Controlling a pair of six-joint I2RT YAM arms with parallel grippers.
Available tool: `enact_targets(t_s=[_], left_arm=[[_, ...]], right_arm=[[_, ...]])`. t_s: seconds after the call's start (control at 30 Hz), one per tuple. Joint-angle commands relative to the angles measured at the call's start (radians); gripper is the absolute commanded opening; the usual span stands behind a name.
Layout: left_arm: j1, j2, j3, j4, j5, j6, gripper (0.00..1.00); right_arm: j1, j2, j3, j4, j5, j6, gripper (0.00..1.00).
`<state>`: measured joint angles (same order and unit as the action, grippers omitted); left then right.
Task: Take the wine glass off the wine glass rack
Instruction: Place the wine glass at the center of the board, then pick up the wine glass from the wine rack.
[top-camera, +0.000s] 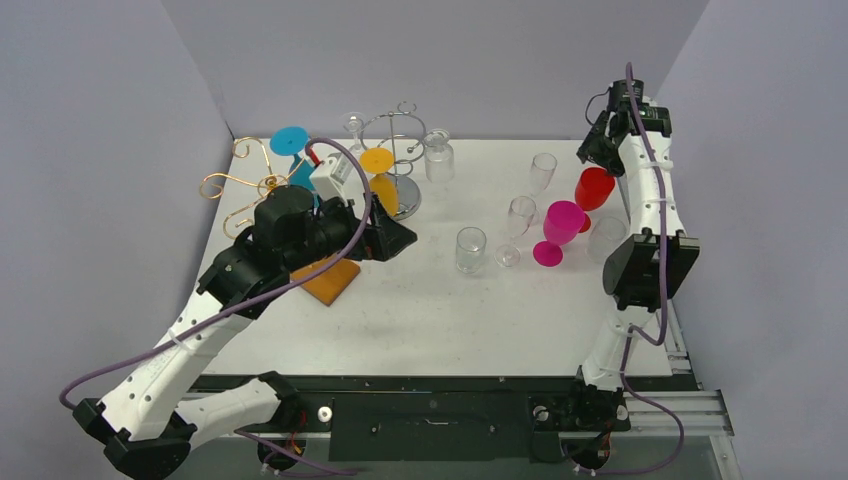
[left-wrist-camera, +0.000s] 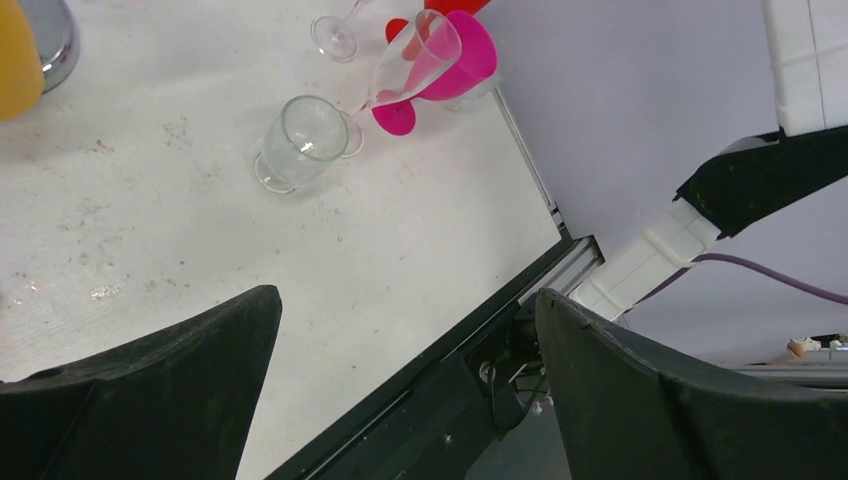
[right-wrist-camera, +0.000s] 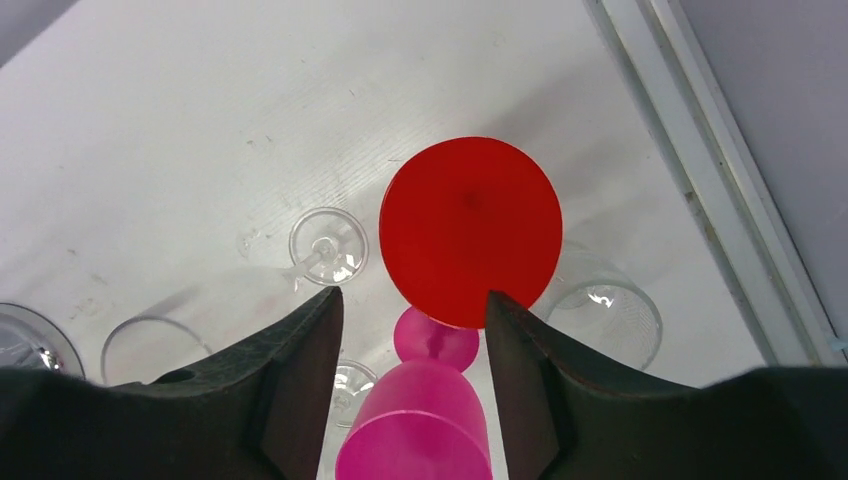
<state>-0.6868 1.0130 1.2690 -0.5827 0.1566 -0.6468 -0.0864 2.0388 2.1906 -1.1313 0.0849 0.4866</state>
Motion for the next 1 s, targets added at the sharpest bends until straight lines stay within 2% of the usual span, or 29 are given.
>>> enact_targets(t_s=[0.0, 0.2, 0.33, 0.57, 0.67, 0.8, 0.97], left_arm=[[-0.005, 0.022, 0.126, 0.018, -0.038, 0.012, 0.96], [0.006, 0.073, 0.275, -0.053, -0.129, 0.038, 0.96], [0.053, 0.118, 0.397, -0.124, -0.224, 0.058, 0.96], [0.32, 0.173, 0.517, -0.189, -0.228, 0.03, 0.97], [0.48, 0.181, 0.527, -0.206, -0.182, 0.005, 0.99], [0.643, 0.195, 0.507, -0.182, -0.085, -0.044, 0.9], [0.746, 0.251, 0.484, -0.146, -0.015, -0.095, 0.82]], right_arm=[[-0.01, -0.132, -0.011, 0.018, 0.05, 0.0, 0.52], [-0.022, -0.302, -0.116, 0.075, 0.038, 0.013, 0.59], [-0.021, -0.413, -0.232, 0.143, -0.024, 0.037, 0.68], [0.016, -0.592, -0.424, 0.279, -0.149, 0.075, 0.73], [0.042, -0.654, -0.497, 0.319, -0.184, 0.087, 0.73], [0.074, -0.705, -0.546, 0.344, -0.21, 0.092, 0.73], [0.104, -0.731, -0.556, 0.346, -0.24, 0.084, 0.73]])
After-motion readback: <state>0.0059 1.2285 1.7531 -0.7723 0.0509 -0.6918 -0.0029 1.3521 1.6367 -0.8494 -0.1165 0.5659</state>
